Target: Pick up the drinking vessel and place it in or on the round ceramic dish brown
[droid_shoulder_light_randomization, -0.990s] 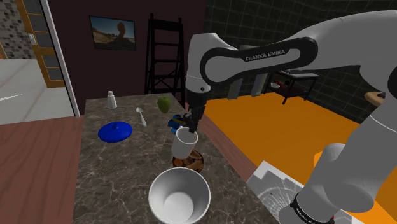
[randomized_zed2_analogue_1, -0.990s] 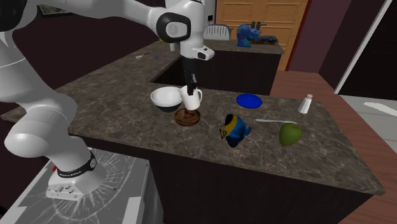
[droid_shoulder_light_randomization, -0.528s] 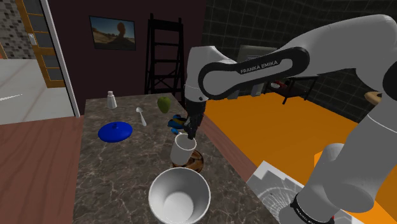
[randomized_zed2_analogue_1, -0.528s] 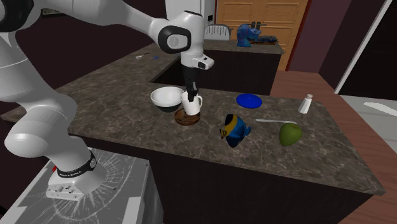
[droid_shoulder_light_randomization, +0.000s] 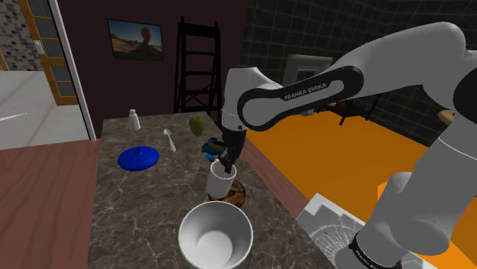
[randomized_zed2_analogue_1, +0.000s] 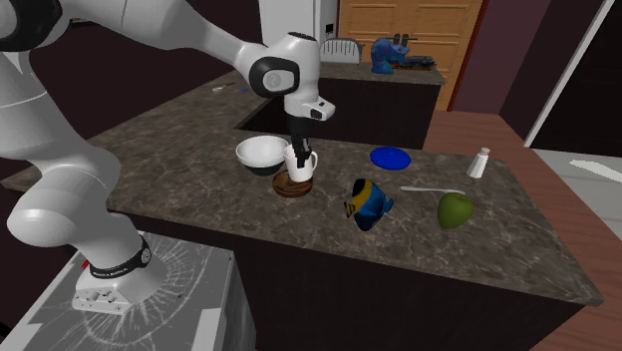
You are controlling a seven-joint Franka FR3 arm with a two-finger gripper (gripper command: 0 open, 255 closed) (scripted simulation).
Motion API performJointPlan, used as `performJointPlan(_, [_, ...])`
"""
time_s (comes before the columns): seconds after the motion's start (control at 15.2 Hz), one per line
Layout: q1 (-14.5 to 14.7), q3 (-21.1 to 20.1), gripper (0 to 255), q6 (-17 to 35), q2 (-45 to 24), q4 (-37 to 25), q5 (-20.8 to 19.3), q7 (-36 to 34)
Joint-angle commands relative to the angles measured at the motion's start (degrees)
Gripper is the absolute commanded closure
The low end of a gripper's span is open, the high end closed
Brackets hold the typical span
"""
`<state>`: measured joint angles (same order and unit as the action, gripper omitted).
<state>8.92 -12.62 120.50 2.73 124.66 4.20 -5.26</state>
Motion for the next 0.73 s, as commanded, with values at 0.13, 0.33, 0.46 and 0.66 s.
performJointPlan(0.13, [0.15, -0.14, 255, 0.22, -0.56, 0.58, 0.00, -0.10])
performJointPlan(0.33, [0.17, -0.11, 255, 0.22, -0.56, 0.58, -0.01, -0.10])
performJointPlan(0.46, [0.14, -0.08, 0, 0.46, -0.68, 0.70, -0.02, -0.02])
performJointPlan(0.66, [0.17, -0.11, 0, 0.42, -0.70, 0.64, -0.02, -0.08])
